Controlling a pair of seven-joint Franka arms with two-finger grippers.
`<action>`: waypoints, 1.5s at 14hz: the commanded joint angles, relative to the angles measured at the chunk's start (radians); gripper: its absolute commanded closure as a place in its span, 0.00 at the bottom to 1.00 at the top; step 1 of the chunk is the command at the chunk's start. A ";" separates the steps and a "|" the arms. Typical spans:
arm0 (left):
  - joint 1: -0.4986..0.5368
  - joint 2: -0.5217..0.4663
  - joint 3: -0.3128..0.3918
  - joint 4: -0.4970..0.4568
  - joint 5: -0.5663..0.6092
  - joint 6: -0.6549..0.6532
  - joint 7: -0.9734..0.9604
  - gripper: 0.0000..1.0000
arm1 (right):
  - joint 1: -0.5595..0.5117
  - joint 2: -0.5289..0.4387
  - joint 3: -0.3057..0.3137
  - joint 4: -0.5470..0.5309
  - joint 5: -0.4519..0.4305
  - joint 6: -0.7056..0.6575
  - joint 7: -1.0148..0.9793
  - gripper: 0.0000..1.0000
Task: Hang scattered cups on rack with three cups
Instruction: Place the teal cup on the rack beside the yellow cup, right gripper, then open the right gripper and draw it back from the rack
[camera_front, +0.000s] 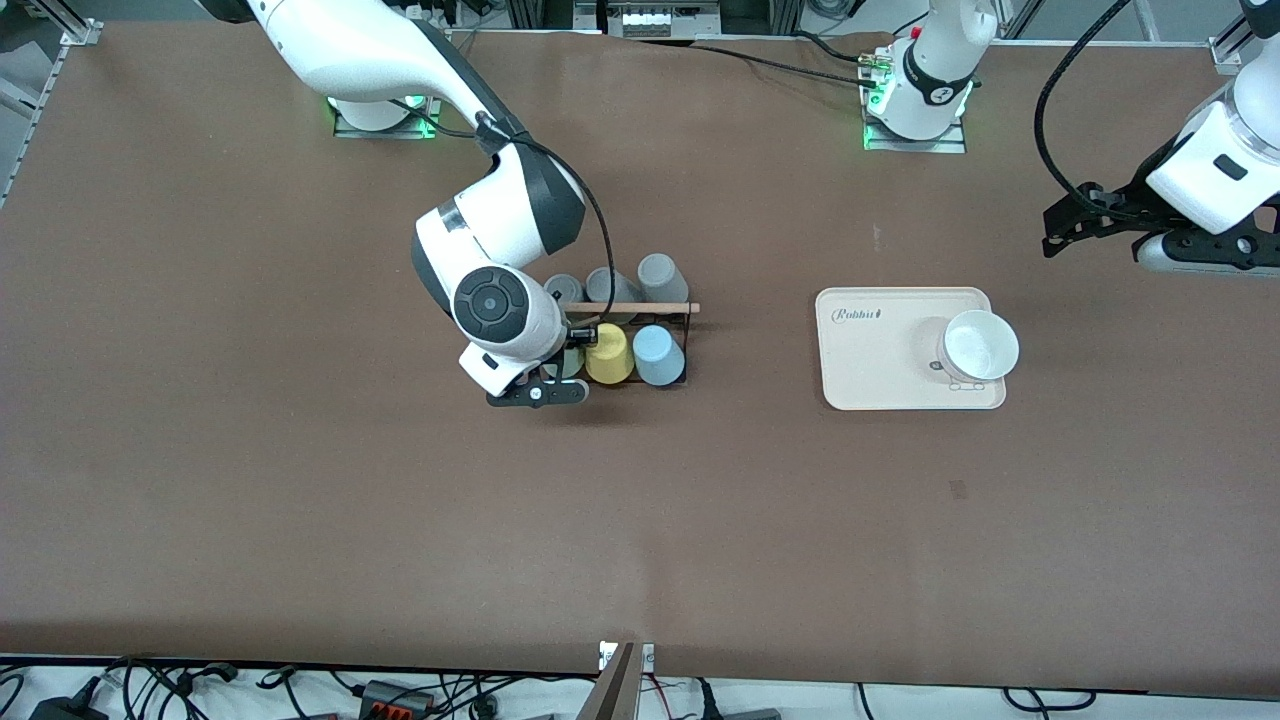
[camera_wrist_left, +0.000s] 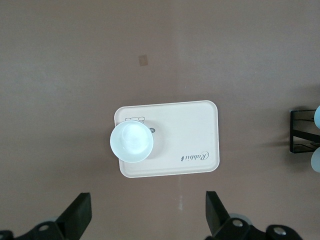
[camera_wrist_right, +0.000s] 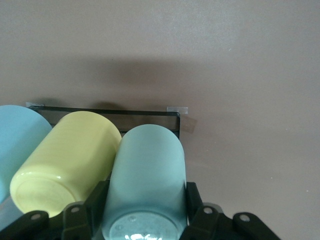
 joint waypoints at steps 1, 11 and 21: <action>0.002 -0.011 -0.021 0.003 -0.011 -0.005 0.011 0.00 | 0.005 0.027 -0.003 0.031 0.000 -0.001 -0.004 0.69; 0.005 -0.010 -0.020 0.003 -0.009 -0.005 0.011 0.00 | -0.013 -0.010 -0.017 0.089 0.003 -0.067 0.006 0.00; 0.010 -0.011 -0.020 0.003 -0.009 -0.005 0.012 0.00 | -0.234 -0.149 -0.033 0.172 -0.022 -0.164 -0.062 0.00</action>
